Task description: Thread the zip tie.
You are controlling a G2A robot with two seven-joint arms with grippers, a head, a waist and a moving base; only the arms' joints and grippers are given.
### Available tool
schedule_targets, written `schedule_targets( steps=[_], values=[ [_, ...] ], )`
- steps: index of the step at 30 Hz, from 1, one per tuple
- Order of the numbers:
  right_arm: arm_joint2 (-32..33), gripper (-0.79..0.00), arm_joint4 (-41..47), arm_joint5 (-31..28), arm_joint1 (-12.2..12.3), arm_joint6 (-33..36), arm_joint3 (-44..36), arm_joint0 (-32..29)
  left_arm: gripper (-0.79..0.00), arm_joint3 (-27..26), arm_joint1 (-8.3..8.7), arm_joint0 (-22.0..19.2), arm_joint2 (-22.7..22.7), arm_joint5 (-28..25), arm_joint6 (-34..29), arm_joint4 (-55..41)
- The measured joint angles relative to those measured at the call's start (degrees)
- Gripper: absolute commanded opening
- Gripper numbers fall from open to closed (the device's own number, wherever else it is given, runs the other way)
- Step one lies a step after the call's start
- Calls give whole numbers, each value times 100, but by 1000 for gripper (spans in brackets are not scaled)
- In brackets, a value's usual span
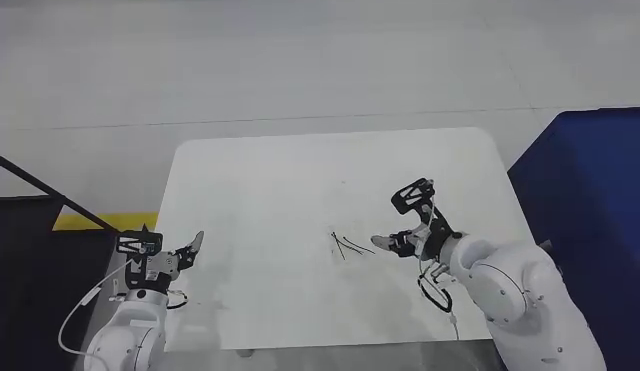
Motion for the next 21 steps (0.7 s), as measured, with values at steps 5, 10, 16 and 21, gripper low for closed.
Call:
schedule_targets(
  steps=[5, 10, 16, 21],
  values=[
    [-469, 0, 2109, 1143, -127, 1586, 1231, 1566, 0, 0, 0, 0, 0, 0, 0, 0],
    [-1532, 0, 3639, 2035, -328, 2069, 3177, 3406, 0, 0, 0, 0, 0, 0, 0, 0],
    [-2528, 0, 4932, 2182, -523, 1901, 5149, 4716, 0, 0, 0, 0, 0, 0, 0, 0],
    [-2721, 0, 4990, 2187, -534, 1901, 5444, 4867, 0, 0, 0, 0, 0, 0, 0, 0]
  ],
)
